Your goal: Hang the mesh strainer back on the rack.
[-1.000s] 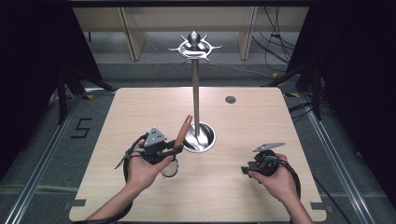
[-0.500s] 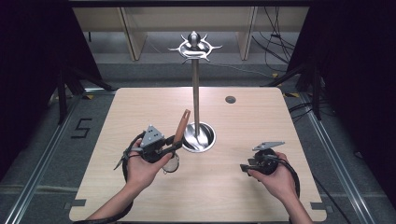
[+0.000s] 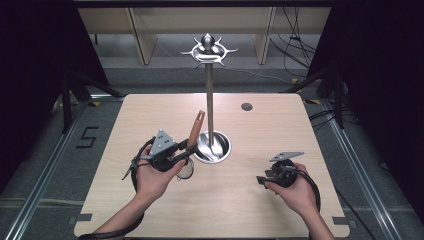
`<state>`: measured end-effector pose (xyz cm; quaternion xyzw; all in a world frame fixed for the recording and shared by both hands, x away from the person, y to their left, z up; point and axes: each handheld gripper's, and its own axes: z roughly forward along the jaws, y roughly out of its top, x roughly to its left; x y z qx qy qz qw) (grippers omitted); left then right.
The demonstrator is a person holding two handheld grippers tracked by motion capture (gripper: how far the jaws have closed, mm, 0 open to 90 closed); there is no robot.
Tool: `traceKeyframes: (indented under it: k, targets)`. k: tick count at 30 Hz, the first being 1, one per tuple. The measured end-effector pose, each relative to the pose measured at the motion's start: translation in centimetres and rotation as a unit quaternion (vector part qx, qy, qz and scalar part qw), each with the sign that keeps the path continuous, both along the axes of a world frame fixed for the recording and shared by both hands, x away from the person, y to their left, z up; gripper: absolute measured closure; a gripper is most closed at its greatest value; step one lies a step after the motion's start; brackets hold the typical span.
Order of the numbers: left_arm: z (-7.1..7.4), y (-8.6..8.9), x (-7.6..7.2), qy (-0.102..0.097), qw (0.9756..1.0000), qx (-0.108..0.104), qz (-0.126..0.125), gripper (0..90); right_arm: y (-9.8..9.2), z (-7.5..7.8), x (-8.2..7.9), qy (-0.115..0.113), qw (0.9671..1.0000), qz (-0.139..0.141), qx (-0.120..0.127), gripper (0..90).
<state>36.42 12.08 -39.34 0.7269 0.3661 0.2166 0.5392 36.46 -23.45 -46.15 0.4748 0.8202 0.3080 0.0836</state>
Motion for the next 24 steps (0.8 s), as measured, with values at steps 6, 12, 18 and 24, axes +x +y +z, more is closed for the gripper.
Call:
traceKeyframes:
  k: [6, 12, 18, 24]
  targets:
    - [0.5, 0.3, 0.1, -0.01, 0.9999, -0.009, 0.007, 68.2, 0.0, 0.0, 0.0, -0.001, 1.0, -0.002, 0.0, 55.5]
    - [1.2, 0.2, 0.2, -0.022, 0.9996, -0.014, 0.008, 68.1, 0.0, 0.0, 0.0, -0.012, 0.9999, 0.004, -0.005, 55.4]
    - [2.0, 0.1, 0.1, -0.028, 0.9993, -0.024, 0.009, 68.1, 0.0, -0.1, -0.1, -0.001, 1.0, -0.002, -0.001, 55.4]
    - [2.4, -0.2, 0.1, -0.036, 0.9989, -0.028, 0.01, 68.1, 0.0, -0.4, -0.1, -0.015, 0.9999, -0.005, 0.003, 55.0]
